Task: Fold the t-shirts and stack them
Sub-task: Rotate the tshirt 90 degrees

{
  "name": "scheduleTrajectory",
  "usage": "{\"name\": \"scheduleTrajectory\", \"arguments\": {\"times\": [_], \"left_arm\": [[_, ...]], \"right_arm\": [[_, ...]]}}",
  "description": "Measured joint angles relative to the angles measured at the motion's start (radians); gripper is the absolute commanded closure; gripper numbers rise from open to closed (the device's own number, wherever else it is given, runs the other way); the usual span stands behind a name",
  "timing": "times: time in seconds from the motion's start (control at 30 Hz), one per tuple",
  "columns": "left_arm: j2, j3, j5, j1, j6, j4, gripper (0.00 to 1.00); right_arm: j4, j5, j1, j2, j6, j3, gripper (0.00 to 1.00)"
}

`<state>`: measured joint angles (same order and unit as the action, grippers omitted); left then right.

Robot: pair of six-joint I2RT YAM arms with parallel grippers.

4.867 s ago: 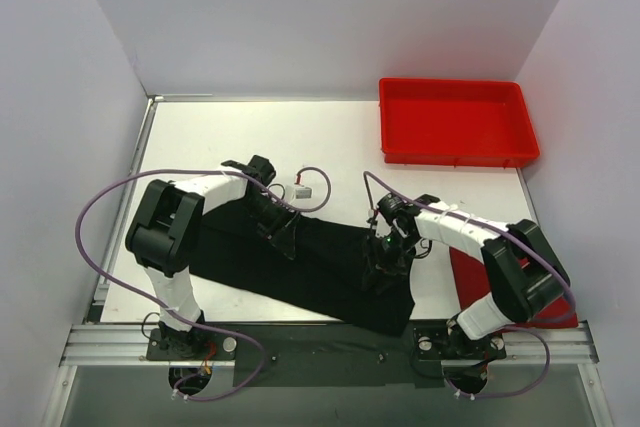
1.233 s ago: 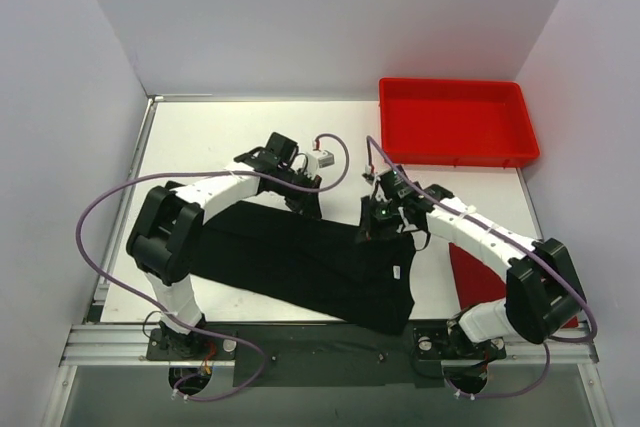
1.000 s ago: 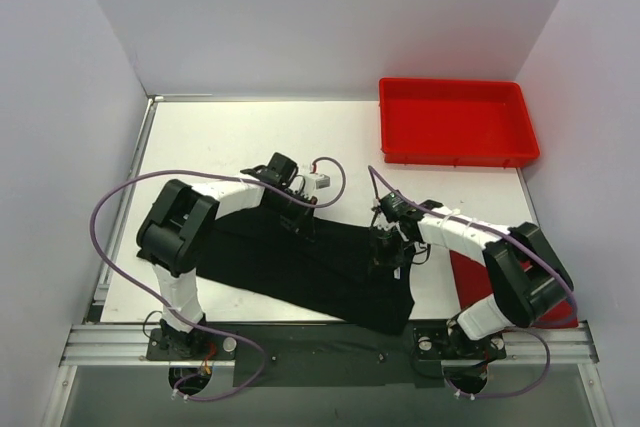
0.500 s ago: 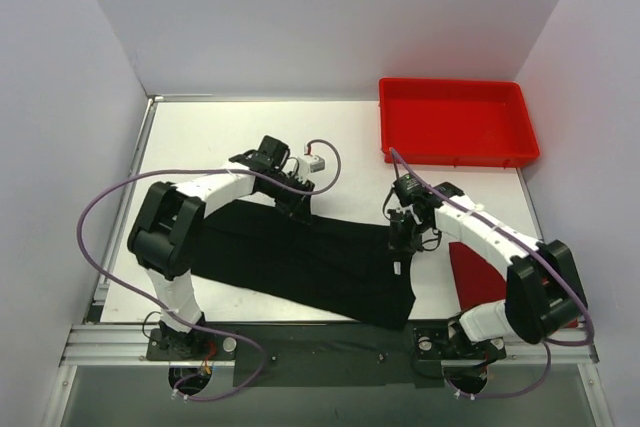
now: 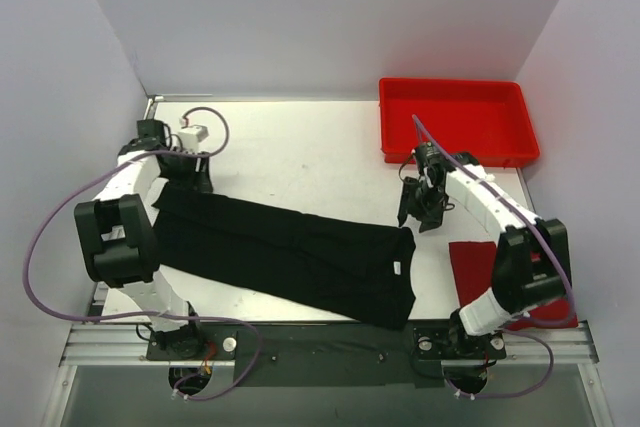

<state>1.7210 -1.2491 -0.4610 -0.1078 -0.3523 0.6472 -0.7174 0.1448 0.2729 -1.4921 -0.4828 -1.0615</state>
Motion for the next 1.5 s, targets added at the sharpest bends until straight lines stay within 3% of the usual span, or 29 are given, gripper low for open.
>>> {"name": "scheduleTrajectory", "arguments": {"times": [0.1,0.23,0.27,0.3,0.37,0.4,0.63,0.73,0.9,1.03,1.13,1.2,1.33,1.47,1.5], "left_arm": [[0.024,-0.037,0.057,-0.113,-0.021,0.033,0.35],[0.022,-0.048,0.119,-0.144,-0.046,0.051,0.32],[0.017,-0.045,0.125,-0.14,-0.053,0.053,0.32],[0.01,-0.039,0.132,-0.135,-0.055,0.053,0.32],[-0.013,-0.024,0.143,-0.129,-0.062,0.054,0.32],[-0.025,-0.018,0.147,-0.128,-0.066,0.057,0.32],[-0.041,-0.014,0.202,-0.129,-0.09,0.079,0.32],[-0.032,-0.014,0.244,-0.129,-0.107,0.08,0.31],[0.017,-0.033,0.311,-0.129,-0.159,0.084,0.19],[0.117,-0.093,0.356,-0.129,-0.224,0.084,0.14],[0.219,-0.14,0.381,-0.129,-0.261,0.077,0.15],[0.262,-0.146,0.375,-0.129,-0.284,0.086,0.23],[0.26,-0.142,0.351,-0.129,-0.332,0.105,0.31],[0.184,-0.03,0.333,-0.129,-0.37,0.113,0.35],[0.159,0.002,0.332,-0.129,-0.381,0.122,0.36]], "right_arm": [[0.05,0.005,-0.033,-0.122,0.046,-0.053,0.5],[0.071,0.06,-0.054,-0.313,0.11,-0.114,0.54],[0.07,0.069,-0.053,-0.352,0.122,-0.128,0.6],[0.071,0.077,-0.053,-0.382,0.134,-0.137,0.78],[0.053,0.093,-0.052,-0.411,0.156,-0.151,0.96],[0.051,0.105,-0.049,-0.414,0.164,-0.158,1.0],[-0.028,0.132,0.009,-0.495,0.253,-0.377,1.0],[-0.064,0.116,0.043,-0.601,0.284,-0.582,1.0],[-0.075,0.098,0.069,-0.838,0.306,-1.012,1.0],[-0.068,0.115,0.06,-0.958,0.293,-1.217,1.0],[-0.012,0.154,0.047,-0.991,0.241,-1.241,1.0],[0.035,0.181,0.034,-0.998,0.196,-1.223,1.0],[0.129,0.242,0.01,-1.04,0.095,-1.233,1.0],[0.23,0.298,-0.004,-1.117,-0.026,-1.296,1.0],[0.262,0.304,-0.005,-1.133,-0.053,-1.299,0.9]]}}
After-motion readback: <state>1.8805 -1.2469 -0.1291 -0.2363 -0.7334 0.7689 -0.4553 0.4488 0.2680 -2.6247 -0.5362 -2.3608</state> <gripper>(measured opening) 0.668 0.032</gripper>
